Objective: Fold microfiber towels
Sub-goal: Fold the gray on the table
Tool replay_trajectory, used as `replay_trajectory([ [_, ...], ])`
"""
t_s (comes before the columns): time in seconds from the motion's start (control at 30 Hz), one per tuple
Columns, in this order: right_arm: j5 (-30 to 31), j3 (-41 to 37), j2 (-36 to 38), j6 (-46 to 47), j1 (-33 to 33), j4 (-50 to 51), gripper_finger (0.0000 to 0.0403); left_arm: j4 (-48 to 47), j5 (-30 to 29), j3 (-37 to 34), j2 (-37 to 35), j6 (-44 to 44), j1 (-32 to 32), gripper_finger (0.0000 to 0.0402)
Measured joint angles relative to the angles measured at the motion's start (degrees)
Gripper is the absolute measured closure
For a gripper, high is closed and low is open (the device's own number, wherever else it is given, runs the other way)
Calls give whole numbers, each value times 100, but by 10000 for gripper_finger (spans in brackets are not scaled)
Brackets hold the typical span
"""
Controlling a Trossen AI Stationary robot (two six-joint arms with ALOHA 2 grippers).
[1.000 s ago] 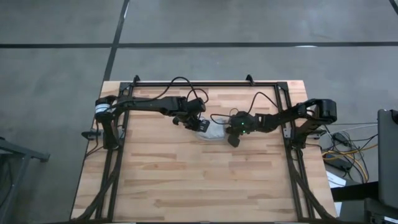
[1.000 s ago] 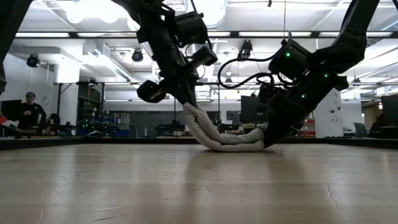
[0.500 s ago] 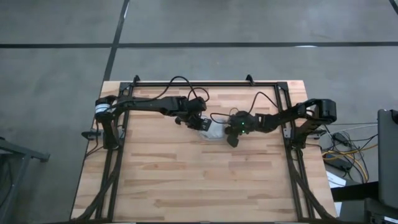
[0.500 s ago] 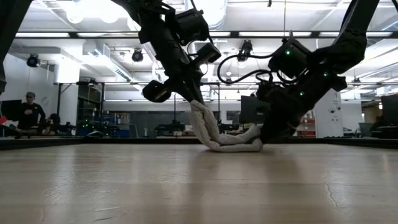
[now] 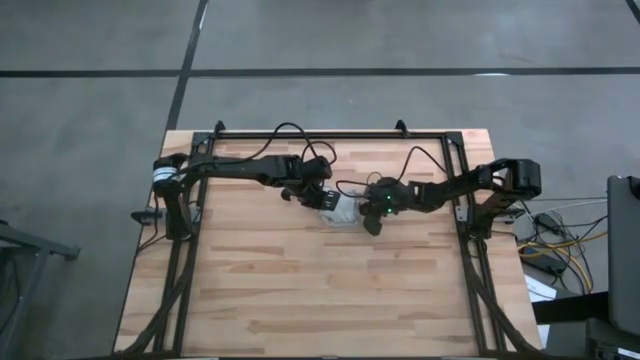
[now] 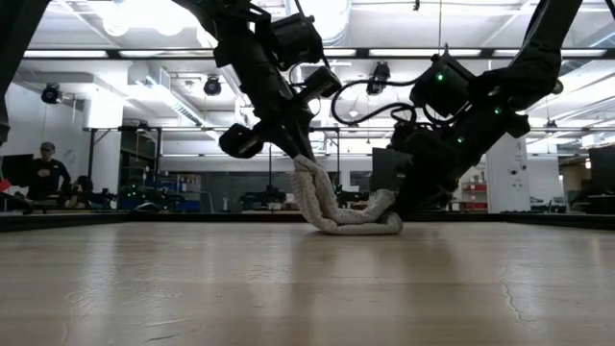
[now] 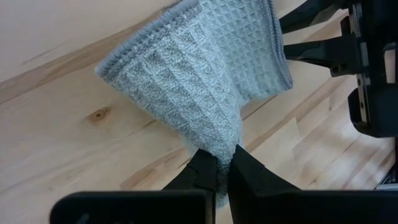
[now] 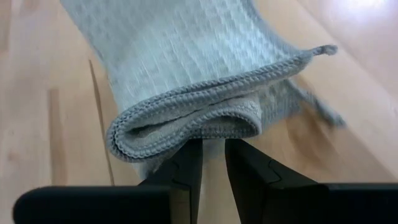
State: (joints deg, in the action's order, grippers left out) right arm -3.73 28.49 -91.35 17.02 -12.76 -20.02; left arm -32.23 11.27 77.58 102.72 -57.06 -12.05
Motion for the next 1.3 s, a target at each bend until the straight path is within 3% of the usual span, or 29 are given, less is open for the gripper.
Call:
replay_trajectory([
  [0.17,3,-14,1,0,-2,467,335,-83,0,-2,0,2,0,387],
  [0.5,24,83,131,-2,11,447,335,-79,0,-64,0,-2,0,387],
  [1.1,90,184,1729,-113,9,796,335,507,130,-256,13,-66,-22,387],
  [1.3,87,179,1591,-64,11,845,335,754,164,-256,13,-108,-20,387],
])
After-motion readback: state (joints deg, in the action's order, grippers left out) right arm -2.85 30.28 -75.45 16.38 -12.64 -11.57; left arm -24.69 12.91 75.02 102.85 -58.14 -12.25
